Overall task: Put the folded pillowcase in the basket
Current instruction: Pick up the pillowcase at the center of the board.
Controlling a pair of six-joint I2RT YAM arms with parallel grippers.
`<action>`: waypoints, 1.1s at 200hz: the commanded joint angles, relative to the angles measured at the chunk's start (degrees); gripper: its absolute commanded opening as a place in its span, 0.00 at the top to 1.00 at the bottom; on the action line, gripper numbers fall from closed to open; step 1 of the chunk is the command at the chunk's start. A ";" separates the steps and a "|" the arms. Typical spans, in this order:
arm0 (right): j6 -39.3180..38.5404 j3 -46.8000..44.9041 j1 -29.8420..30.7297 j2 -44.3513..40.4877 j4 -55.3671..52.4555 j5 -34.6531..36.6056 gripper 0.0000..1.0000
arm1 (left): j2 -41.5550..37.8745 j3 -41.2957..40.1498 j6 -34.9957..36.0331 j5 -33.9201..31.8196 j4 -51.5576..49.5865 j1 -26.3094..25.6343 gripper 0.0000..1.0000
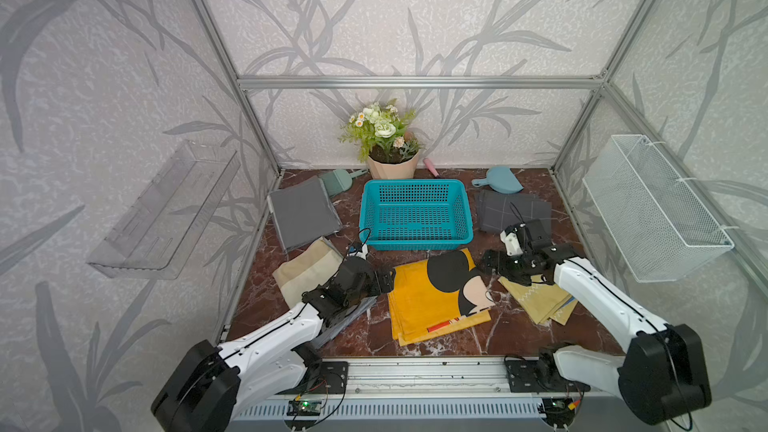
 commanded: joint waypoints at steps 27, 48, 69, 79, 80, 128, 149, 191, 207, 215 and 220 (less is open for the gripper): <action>0.94 -4.15 1.03 3.06 11.43 -2.63 0.01 | 8.04 -0.03 -1.60 12.09 10.20 -0.29 0.00; 1.42 -5.07 1.55 5.67 14.61 -3.81 0.01 | 9.49 0.21 -0.79 12.77 10.41 -0.40 0.00; 1.47 -5.21 2.88 9.04 16.88 -4.18 0.01 | 11.48 0.81 0.27 14.69 10.42 -0.42 0.00; 1.57 -5.02 3.74 10.58 17.51 -4.41 0.00 | 12.88 1.08 0.56 15.67 10.41 -0.39 0.00; 1.56 -4.96 3.83 10.74 17.57 -4.43 0.00 | 12.94 1.13 0.57 15.76 10.41 -0.42 0.00; 3.29 -5.41 7.55 12.06 17.94 -3.70 0.17 | 15.03 0.93 0.74 15.92 10.07 -0.56 0.22; 3.75 -6.01 9.18 12.53 17.69 -2.66 0.31 | 16.74 1.09 1.09 16.55 10.00 -0.62 0.38; 5.04 -7.53 10.15 13.19 17.45 -1.67 0.95 | 16.95 1.61 2.28 14.43 7.85 -0.72 1.00; 5.16 -7.71 10.56 11.34 16.15 -1.00 1.00 | 15.13 1.94 2.83 13.67 6.33 -0.84 1.00; 5.16 -7.71 10.95 9.57 15.17 -0.40 1.00 | 13.93 2.28 3.18 13.32 5.45 -0.88 1.00; 5.16 -7.63 11.19 8.37 14.55 0.00 1.00 | 13.17 2.52 3.48 13.25 4.69 -0.97 1.00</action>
